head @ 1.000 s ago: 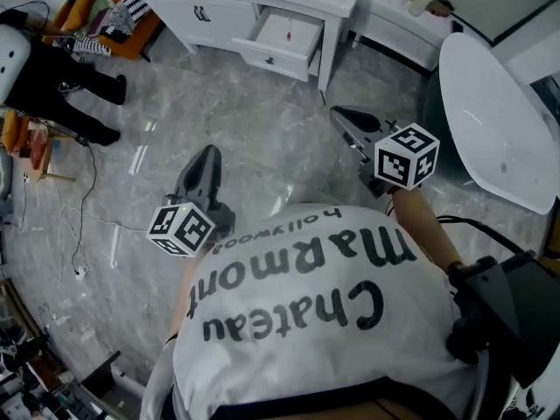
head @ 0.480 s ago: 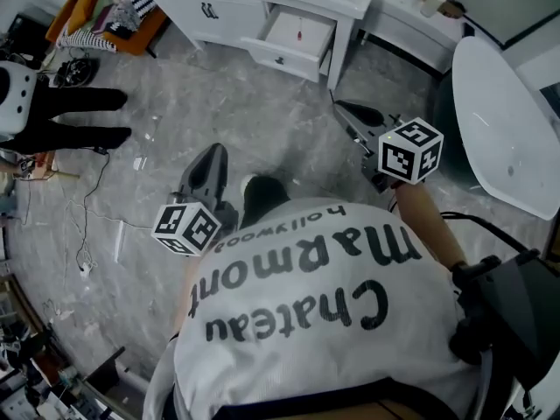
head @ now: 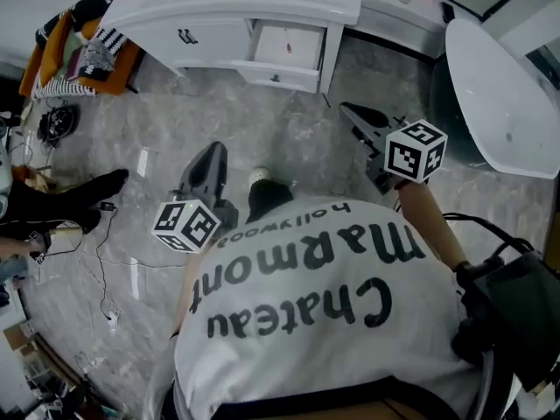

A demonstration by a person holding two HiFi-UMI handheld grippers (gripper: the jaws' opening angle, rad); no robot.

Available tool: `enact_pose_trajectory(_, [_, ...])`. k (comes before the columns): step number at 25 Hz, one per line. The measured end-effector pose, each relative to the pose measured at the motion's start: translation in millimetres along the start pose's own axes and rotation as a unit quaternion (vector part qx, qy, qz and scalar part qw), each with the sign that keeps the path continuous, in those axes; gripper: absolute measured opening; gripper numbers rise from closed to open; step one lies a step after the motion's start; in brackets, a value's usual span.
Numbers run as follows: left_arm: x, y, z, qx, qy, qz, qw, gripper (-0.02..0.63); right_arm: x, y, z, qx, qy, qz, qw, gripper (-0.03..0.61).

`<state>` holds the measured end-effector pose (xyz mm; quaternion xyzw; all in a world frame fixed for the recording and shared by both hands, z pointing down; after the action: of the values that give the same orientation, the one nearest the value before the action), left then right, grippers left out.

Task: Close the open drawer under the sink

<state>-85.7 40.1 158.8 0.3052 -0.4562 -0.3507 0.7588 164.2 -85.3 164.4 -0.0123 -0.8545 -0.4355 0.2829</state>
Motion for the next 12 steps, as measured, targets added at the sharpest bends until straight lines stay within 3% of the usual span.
enact_pose_trajectory(5, [19.0, -41.4, 48.6, 0.029, 0.054, 0.042, 0.9972, 0.008, 42.2, -21.2, 22.8, 0.006, 0.032, 0.003, 0.999, 0.011])
enact_pose_trajectory(8, [28.7, -63.0, 71.6, 0.047, 0.079, 0.062, 0.9938, 0.008, 60.7, -26.0, 30.0, -0.005, 0.075, 0.013, 0.997, 0.011])
enact_pose_trajectory(12, [35.8, -81.3, 103.3, 0.075, 0.112, 0.088, 0.9870, 0.008, 79.4, -38.8, 40.1, 0.012, 0.118, -0.017, 0.993, 0.011])
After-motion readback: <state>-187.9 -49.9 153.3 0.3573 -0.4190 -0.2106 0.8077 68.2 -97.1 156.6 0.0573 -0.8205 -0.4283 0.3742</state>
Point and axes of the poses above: the fingertips, and each gripper's own axes: x forward along the fingers, z to its left, y out of its underside, the point moved 3 cm from there along -x, backward along the fingers, and after that the axes turned 15 degrees about z, right-handed, at the moved point
